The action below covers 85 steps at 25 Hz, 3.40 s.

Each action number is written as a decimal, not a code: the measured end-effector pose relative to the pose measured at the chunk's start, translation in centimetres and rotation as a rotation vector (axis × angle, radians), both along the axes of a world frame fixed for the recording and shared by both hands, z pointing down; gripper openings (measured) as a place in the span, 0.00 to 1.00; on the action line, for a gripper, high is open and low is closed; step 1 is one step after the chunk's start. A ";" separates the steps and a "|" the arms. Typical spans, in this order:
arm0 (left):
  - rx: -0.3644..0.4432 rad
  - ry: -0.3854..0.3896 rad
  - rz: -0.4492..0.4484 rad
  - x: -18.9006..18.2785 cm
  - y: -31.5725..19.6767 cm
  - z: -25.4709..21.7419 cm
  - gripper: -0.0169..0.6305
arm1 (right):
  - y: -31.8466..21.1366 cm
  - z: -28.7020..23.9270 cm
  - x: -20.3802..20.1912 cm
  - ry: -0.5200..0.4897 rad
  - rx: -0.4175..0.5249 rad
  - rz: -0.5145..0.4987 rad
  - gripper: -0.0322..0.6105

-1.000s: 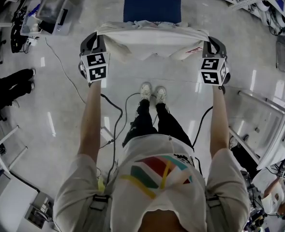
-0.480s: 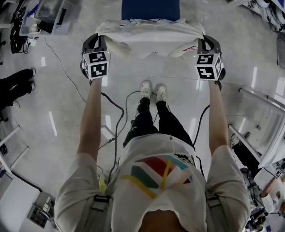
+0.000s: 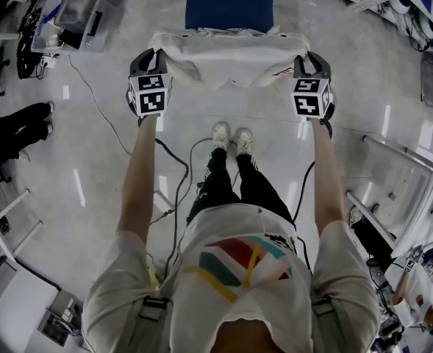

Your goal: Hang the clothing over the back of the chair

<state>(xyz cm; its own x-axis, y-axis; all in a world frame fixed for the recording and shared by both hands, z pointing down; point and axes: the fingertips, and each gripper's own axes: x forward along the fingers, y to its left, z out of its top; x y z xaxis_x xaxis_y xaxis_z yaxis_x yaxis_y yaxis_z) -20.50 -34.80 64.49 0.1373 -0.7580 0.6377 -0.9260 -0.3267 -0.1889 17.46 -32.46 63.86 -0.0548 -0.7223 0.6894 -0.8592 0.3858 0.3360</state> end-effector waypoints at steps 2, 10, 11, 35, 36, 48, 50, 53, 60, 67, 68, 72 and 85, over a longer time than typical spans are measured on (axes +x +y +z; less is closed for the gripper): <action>-0.003 0.022 -0.015 0.1 0.0 -0.2 0.15 | 0.1 -0.1 -0.1 -0.004 0.001 0.005 0.21; 0.002 0.037 -0.051 0.1 0.5 -0.5 0.28 | 0.6 -0.8 0.3 -0.016 0.018 -0.001 0.36; 0.000 0.039 -0.056 0.0 0.7 -0.4 0.29 | 0.7 -0.9 0.2 -0.018 0.019 -0.004 0.37; 0.365 0.214 -0.034 2.0 1.4 -18.5 0.07 | 0.7 -19.2 0.3 -0.083 0.397 0.084 0.07; 0.404 0.223 -0.029 2.1 1.3 -20.5 0.06 | 0.7 -21.2 0.0 -0.101 0.442 0.079 0.07; 0.844 0.354 0.020 5.5 8.4 -41.9 0.05 | 6.6 -38.6 -2.9 -0.243 0.853 -0.007 0.06; 0.892 0.335 0.038 6.7 10.6 -43.7 0.05 | 8.4 -39.6 -3.3 -0.263 0.879 -0.014 0.06; 0.926 0.317 0.058 8.1 13.7 -44.8 0.05 | 11.0 -39.9 -3.6 -0.276 0.901 -0.004 0.06; 0.924 0.292 0.062 9.3 16.2 -44.1 0.05 | 14.2 -38.4 -4.0 -0.241 0.902 -0.005 0.06; 0.856 0.301 0.009 8.6 16.3 -40.6 0.05 | 15.3 -36.7 -4.5 -0.288 0.842 -0.009 0.06; 0.857 0.298 0.013 8.8 16.3 -40.6 0.05 | 15.4 -36.8 -4.5 -0.290 0.840 -0.009 0.06; 0.865 0.282 0.033 9.2 16.5 -40.7 0.05 | 15.4 -37.1 -4.6 -0.293 0.844 -0.006 0.06; 0.862 0.282 0.019 8.1 17.2 -40.8 0.05 | 15.9 -37.5 -5.4 -0.272 0.843 -0.027 0.06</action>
